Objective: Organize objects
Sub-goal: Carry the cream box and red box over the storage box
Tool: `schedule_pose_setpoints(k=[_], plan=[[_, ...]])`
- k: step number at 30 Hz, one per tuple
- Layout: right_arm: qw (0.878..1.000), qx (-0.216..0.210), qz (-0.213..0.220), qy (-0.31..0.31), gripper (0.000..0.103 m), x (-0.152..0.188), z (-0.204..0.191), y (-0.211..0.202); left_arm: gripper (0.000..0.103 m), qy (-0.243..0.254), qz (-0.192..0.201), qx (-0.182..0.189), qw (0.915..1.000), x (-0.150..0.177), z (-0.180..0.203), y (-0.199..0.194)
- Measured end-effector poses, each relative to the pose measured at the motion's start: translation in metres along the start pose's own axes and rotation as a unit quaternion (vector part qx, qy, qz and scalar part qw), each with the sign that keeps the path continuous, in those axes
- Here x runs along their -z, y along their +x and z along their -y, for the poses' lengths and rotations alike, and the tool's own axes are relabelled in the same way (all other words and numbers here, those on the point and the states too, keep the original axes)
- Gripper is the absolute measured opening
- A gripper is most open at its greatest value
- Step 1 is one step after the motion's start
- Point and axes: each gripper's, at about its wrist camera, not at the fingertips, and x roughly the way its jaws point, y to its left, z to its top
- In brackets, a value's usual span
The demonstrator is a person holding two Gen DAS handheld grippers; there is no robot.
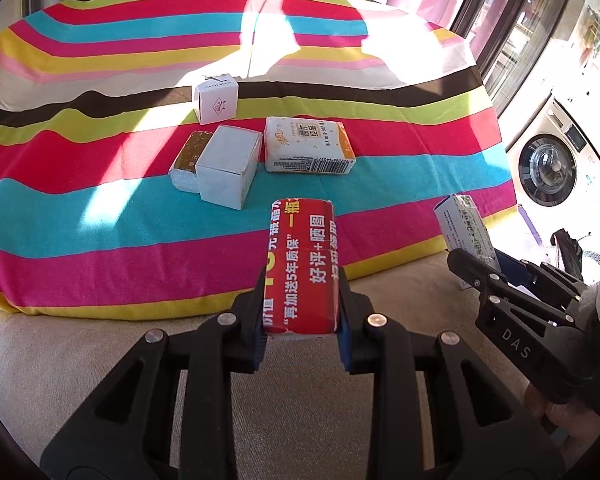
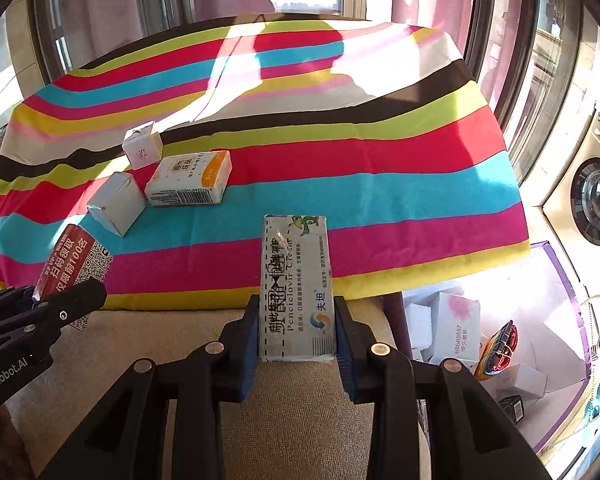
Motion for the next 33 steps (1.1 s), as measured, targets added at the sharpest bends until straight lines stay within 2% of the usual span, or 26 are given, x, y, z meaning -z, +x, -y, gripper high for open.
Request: schedule_pose_setpoints(k=[8,16,22,33], plan=[[0.999,0.017,-0.004,0.033,0.035,0.013,0.029,-0.014,0.032,0.028,-0.007,0.031,0.9991,0.002,0.030,0.007],[0.995,0.056,-0.018,0.075,0.035,0.031,0.074,-0.024,0.032,0.063,-0.013,0.072,0.9953,0.002,0.067,0.016],[0.990,0.085,-0.029,0.105,0.035,0.046,0.107,-0.027,0.032,0.084,-0.029,0.121,0.9887,0.000,0.099,0.025],[0.976,0.144,-0.032,0.157,0.034,0.060,0.160,-0.033,0.032,0.125,-0.070,0.178,0.9736,0.003,0.167,0.049]])
